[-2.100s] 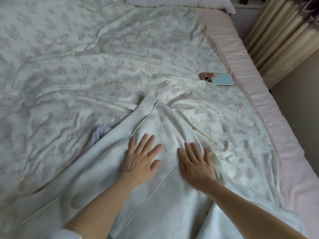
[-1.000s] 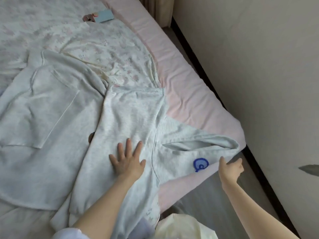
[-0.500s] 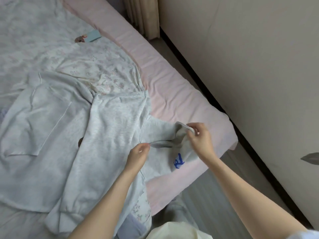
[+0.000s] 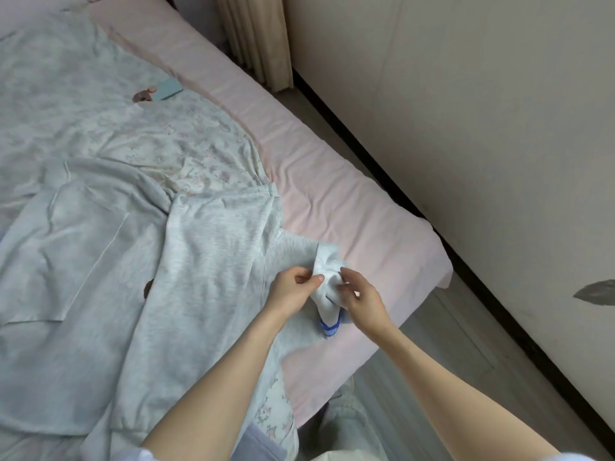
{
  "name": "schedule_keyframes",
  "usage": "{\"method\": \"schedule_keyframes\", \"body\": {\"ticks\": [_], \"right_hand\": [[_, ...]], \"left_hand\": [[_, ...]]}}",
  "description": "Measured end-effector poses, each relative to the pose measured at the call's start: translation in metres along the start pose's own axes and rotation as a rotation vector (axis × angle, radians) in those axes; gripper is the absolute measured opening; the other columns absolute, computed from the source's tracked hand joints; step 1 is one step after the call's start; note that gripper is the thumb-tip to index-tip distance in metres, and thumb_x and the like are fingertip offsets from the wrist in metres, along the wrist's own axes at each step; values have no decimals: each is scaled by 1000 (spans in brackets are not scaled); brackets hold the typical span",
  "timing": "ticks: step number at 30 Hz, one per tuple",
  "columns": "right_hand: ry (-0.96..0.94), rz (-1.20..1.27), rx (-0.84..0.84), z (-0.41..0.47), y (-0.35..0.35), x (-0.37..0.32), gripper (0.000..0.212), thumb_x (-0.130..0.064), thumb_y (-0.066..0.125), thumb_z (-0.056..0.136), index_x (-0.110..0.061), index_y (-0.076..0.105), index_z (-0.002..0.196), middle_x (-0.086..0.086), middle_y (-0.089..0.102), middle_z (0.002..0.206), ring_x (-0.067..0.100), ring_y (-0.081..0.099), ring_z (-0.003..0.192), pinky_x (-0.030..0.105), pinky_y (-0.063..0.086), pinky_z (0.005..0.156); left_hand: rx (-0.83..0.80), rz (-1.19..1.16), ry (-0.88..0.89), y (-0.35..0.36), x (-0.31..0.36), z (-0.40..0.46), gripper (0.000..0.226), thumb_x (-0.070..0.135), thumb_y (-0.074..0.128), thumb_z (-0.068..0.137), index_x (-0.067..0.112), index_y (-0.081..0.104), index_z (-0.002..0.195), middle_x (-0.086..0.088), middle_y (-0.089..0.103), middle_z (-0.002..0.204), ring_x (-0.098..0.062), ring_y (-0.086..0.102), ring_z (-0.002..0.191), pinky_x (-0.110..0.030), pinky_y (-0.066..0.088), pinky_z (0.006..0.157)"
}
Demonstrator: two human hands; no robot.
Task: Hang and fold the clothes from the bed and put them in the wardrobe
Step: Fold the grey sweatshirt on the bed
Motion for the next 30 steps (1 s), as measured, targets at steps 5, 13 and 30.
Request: {"method": "schedule_keyframes", "body": {"ticks": [5, 13, 30], "right_hand": [[174, -297, 57, -2, -24, 35, 69, -13, 49, 86, -21, 21, 148, -2, 24, 152, 24, 24, 137, 44, 29, 108], [-16, 58, -100, -10, -14, -28, 25, -20, 50, 92, -11, 41, 70, -4, 41, 66, 10, 35, 60, 16, 29, 49], [-569, -145, -273, -52, 233, -322, 11, -16, 47, 94, -16, 58, 89, -7, 58, 76, 16, 52, 76, 27, 37, 66]], "left_hand": [[-10, -249, -1, 6, 10, 1, 17, 22, 50, 96, 8, 59, 93, -10, 64, 94, -27, 63, 99, -44, 50, 95], [274, -522, -40, -70, -7, -17, 19, 20, 47, 99, 6, 56, 108, -16, 62, 116, -29, 60, 109, -48, 47, 98], [352, -1042, 13, -301, -102, -92, 48, 46, 41, 97, 20, 47, 137, -3, 60, 127, -19, 58, 112, -35, 47, 92]]}}
Point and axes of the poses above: each hand's wrist, its own z-axis towards the middle knuckle, its own y-axis out of the palm, x = y × z, the point moved 6 cm from there along z, towards the middle knuckle
